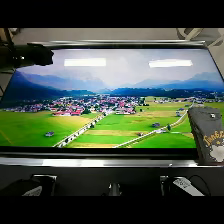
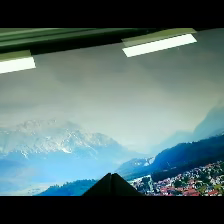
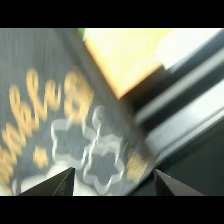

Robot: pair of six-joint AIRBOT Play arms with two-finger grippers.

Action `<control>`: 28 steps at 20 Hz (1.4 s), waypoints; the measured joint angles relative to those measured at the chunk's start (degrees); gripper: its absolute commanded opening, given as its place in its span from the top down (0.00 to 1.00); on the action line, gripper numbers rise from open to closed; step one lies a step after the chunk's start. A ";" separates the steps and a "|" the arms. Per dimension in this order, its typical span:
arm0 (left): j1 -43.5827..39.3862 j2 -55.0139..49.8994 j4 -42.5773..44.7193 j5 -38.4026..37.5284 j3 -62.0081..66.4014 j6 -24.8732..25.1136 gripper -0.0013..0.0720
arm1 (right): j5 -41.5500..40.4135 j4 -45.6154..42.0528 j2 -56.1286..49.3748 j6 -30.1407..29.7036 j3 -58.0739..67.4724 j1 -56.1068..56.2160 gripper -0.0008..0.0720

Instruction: Fold the shirts.

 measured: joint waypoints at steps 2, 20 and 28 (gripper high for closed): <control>-0.31 -1.22 5.09 0.20 1.92 -2.38 0.95 | -4.46 4.50 0.13 -3.82 6.23 4.44 0.33; -1.62 -17.68 12.35 -25.35 -3.37 -11.91 0.00 | 12.98 0.94 -12.92 2.67 13.97 54.47 0.05; -1.64 -18.08 11.98 -24.90 -3.65 -12.31 0.00 | 13.88 -0.66 -13.14 3.06 13.99 54.93 0.05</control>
